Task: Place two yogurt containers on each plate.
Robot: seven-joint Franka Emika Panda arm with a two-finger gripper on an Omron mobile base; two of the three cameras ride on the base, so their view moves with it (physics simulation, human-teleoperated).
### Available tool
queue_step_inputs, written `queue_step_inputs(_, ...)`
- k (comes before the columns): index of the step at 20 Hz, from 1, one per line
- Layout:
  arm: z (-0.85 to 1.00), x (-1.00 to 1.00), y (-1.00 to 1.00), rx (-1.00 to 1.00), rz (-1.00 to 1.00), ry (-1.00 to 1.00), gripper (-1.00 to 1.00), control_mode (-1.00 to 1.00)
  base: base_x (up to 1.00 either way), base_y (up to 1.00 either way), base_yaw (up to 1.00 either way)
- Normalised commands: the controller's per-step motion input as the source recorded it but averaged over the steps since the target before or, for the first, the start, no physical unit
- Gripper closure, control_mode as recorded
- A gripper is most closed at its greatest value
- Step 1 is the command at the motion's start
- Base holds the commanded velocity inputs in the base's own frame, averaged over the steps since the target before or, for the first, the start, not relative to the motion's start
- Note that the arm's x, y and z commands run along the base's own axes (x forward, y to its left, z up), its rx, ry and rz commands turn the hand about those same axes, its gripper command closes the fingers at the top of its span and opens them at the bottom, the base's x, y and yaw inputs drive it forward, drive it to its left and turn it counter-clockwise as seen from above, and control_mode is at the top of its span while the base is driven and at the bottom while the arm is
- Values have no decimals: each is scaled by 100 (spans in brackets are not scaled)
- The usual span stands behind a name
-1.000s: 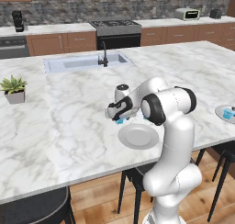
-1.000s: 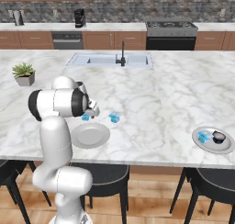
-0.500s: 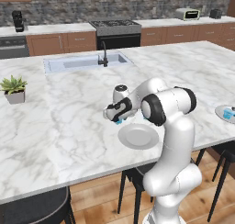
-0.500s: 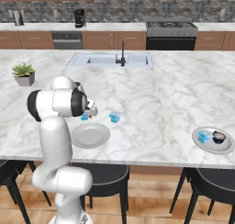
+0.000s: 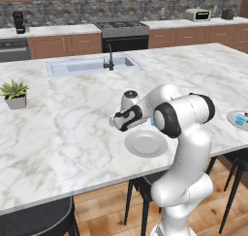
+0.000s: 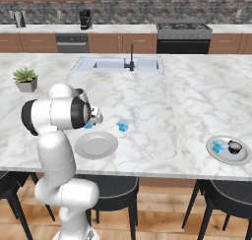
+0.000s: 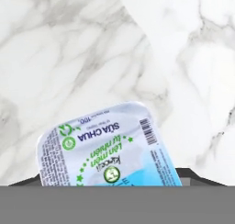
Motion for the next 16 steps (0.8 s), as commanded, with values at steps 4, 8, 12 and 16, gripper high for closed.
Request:
queue_step_inputs(4,39,-55,-22,0,0,0,100,-100,0,0,0)
queue_step_inputs(8,35,-46,-25,0,-1,11,100,-100,0,0,0)
queue_step_inputs(12,13,-52,-28,0,-3,21,100,-100,0,0,0)
queue_step_inputs(16,-2,-46,-1,0,-8,15,100,-100,0,0,0)
